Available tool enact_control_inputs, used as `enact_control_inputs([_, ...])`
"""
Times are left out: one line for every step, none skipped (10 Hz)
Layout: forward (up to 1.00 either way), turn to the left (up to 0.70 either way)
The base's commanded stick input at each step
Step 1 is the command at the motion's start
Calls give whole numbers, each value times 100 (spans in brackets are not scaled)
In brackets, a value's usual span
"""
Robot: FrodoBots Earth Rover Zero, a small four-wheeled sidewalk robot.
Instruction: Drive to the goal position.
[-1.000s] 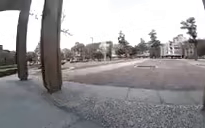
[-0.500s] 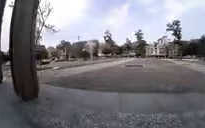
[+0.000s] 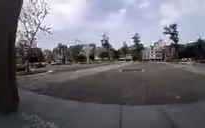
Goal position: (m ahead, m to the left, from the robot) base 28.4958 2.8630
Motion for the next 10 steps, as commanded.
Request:
enact_control_inputs([70,0])
enact_control_inputs([70,0])
enact_control_inputs([70,0])
enact_control_inputs([70,0])
enact_control_inputs([70,0])
enact_control_inputs([70,0])
enact_control_inputs([75,0])
enact_control_inputs([85,0])
enact_control_inputs([85,0])
enact_control_inputs([85,0])
